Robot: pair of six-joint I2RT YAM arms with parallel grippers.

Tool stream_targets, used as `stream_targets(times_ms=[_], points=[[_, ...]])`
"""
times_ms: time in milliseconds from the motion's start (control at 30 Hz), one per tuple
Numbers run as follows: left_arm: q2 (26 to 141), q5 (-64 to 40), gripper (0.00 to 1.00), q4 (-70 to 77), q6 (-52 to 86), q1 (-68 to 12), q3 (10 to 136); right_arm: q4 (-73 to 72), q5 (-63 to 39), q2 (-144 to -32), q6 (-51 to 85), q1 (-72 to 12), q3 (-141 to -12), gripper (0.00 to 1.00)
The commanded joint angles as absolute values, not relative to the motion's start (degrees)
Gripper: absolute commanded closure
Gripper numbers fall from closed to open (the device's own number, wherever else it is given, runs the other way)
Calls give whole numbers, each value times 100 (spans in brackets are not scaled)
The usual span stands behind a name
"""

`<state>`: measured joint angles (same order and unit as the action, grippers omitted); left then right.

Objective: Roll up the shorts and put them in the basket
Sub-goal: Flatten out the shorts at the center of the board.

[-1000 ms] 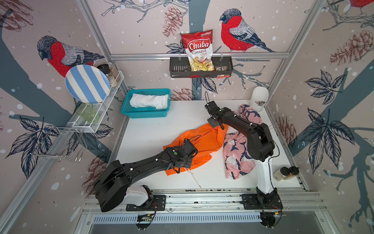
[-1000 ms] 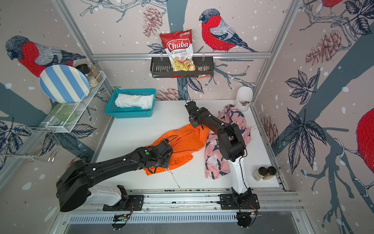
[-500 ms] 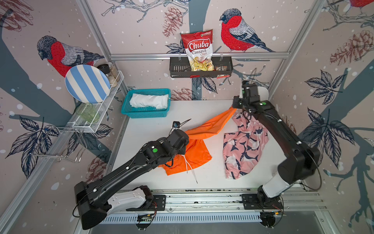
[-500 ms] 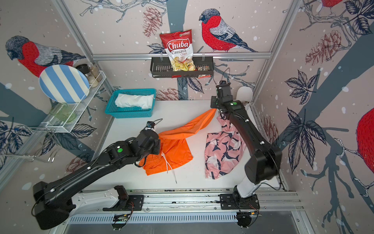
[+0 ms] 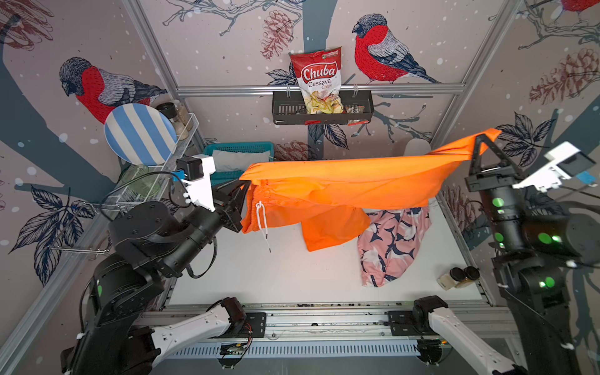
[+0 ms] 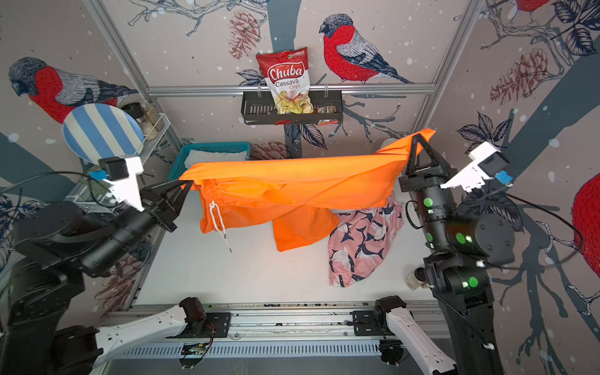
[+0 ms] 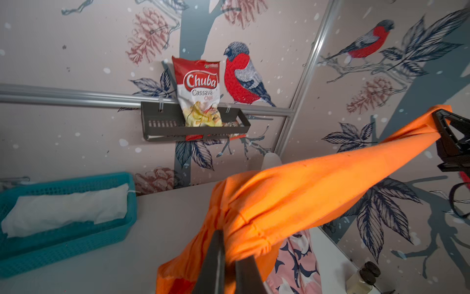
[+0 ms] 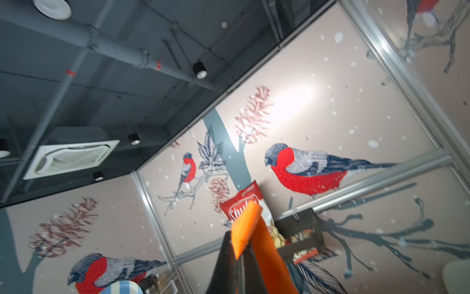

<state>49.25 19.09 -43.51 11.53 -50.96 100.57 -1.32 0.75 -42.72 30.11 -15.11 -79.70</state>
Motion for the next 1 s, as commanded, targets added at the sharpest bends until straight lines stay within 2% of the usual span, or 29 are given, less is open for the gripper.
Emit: stream_targets(times_ms=[0, 133, 267, 333, 400, 467, 533, 700, 867, 967], points=[[5009, 2166, 100, -3652, 552, -5080, 10686, -824, 758, -4265, 2956, -1481, -8377, 100], [5580, 2271, 100, -3455, 286, -5080, 11402, -459, 783, -4932, 2644, -1475, -9402, 100], [6482, 3697, 100, -3608, 90, -5080, 11755, -188, 942, -5821, 2395, -1485, -9846, 100], [7011, 4484, 100, -3717, -51, -5073, 11733, -275, 1038, -6182, 2394, -1485, -9665, 100], [7434, 4827, 100, -3801, -78, -4867, 11519, -497, 1093, -6481, 2381, -1481, -9272, 100], [7642, 4256, 100, -3868, 352, -4152, 11038, -905, 1140, -6689, 2433, -1489, -8666, 100], [7638, 3449, 100, -3469, 687, -3365, 10024, -1463, 1208, -6867, 2476, -1545, -7911, 100], [8111, 1992, 100, -2329, 968, -2076, 8149, -2806, 1557, -7491, 2531, -1747, -6386, 100], [9203, 969, 100, -1888, 1210, -988, 8030, -3459, 1355, -8491, 2859, -1740, -6115, 100], [9660, 775, 100, -1886, 1200, -716, 8363, -3615, 1155, -8929, 3047, -1746, -6296, 100]])
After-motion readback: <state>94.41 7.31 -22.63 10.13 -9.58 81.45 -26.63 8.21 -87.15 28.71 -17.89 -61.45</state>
